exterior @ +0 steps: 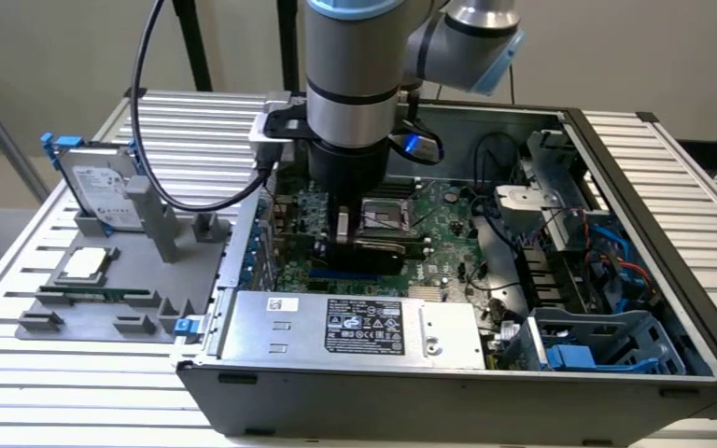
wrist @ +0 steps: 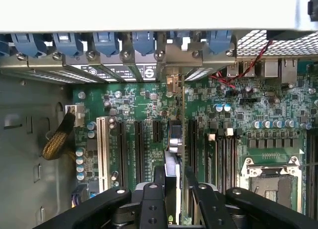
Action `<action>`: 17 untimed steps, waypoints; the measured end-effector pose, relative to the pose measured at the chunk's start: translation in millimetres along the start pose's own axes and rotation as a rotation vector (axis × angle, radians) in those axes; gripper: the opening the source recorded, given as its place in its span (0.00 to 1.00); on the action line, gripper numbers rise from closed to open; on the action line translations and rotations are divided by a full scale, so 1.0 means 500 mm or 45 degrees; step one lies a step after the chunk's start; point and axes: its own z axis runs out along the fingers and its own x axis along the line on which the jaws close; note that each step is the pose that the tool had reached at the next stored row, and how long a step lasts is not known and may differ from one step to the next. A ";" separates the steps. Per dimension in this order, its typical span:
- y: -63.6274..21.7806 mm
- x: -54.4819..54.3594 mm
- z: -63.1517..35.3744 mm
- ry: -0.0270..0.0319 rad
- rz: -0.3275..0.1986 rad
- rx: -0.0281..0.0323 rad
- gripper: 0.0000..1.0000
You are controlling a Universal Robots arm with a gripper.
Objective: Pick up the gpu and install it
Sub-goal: 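Insert the gpu into the slot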
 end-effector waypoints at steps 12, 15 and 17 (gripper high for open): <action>0.002 -0.005 0.006 0.0037 -0.018 -0.0005 0.00; 0.002 -0.005 0.008 0.0083 -0.022 -0.0005 0.00; 0.002 -0.005 0.010 0.0111 -0.024 -0.0004 0.00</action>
